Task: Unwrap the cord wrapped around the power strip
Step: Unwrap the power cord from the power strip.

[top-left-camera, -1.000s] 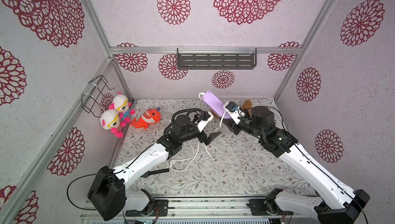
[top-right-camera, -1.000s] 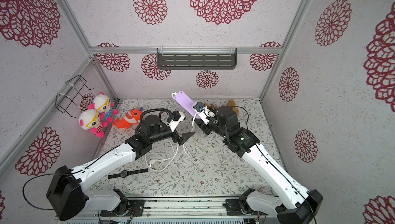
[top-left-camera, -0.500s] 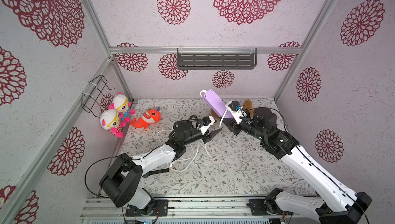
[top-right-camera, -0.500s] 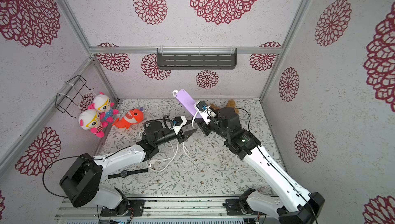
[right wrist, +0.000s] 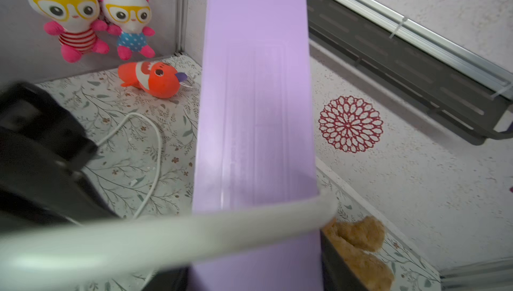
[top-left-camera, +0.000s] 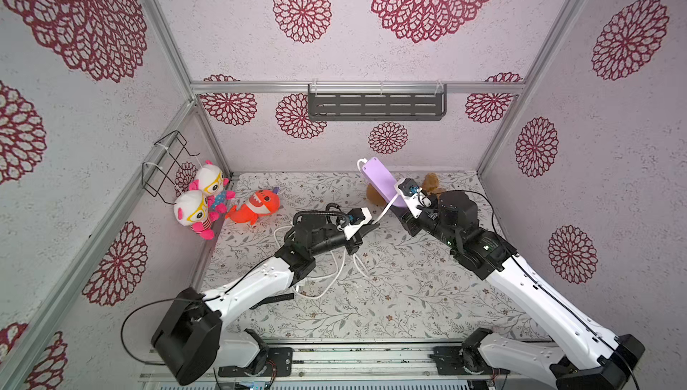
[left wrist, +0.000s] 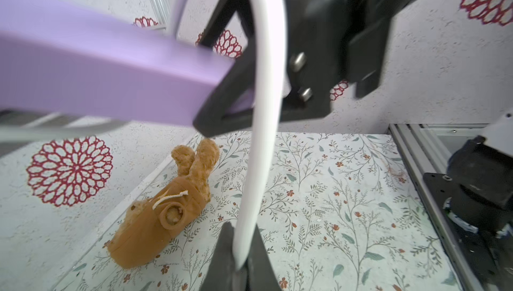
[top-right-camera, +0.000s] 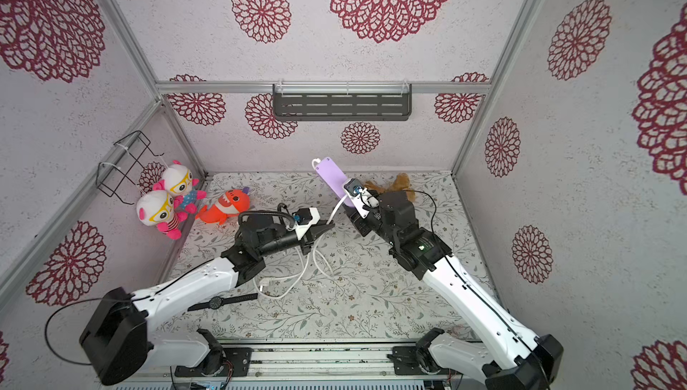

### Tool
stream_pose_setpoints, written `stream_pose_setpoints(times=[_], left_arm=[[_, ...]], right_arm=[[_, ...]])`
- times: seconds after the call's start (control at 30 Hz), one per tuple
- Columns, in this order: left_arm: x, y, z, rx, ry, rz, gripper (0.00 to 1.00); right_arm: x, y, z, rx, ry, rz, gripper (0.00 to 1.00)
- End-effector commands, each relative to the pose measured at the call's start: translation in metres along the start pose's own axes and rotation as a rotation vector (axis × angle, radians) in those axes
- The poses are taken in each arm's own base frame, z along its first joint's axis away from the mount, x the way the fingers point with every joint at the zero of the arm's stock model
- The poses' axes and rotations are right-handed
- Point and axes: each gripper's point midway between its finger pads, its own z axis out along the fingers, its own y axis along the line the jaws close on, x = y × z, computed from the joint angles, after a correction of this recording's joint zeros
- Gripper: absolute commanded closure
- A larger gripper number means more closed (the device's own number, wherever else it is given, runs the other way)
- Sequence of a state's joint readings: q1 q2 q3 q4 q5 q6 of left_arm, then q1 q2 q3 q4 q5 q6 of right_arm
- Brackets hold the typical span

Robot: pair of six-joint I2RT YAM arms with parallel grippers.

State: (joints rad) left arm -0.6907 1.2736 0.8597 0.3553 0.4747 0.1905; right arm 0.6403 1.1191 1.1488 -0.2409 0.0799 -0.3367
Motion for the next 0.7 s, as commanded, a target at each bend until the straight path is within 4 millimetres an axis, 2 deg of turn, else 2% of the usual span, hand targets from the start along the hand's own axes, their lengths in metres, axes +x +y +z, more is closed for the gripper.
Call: stream_pose_setpoints(times=[0.0, 0.13, 0.23, 0.3, 0.37, 0.5, 0.57, 0.67], left_arm=[[-0.027, -0.004, -0.025, 0.022, 0.057, -0.004, 1.00], [-0.060, 0.030, -0.052, -0.130, 0.107, -0.054, 1.00], [-0.068, 0.059, -0.070, -0.214, 0.174, -0.111, 1.00], [-0.059, 0.073, -0.077, -0.236, 0.231, -0.144, 1.00], [-0.042, 0.090, -0.083, -0.270, 0.295, -0.187, 1.00], [-0.021, 0.121, -0.086, -0.304, 0.325, -0.279, 1.00], [-0.009, 0.125, -0.082, -0.278, 0.356, -0.293, 1.00], [0.019, 0.134, -0.082, -0.265, 0.403, -0.345, 1.00]], right_arm=[[0.030, -0.010, 0.012, 0.085, 0.123, -0.123, 1.00], [0.058, 0.023, 0.022, -0.017, 0.223, -0.277, 1.00], [0.067, 0.049, 0.018, -0.111, 0.226, -0.361, 1.00], [0.069, 0.065, 0.010, -0.205, 0.215, -0.382, 1.00], [0.072, 0.079, -0.001, -0.303, 0.213, -0.394, 1.00], [0.075, 0.108, -0.028, -0.496, 0.200, -0.415, 1.00], [0.063, 0.109, -0.038, -0.501, 0.148, -0.397, 1.00], [0.028, 0.088, -0.051, -0.389, 0.013, -0.357, 1.00]])
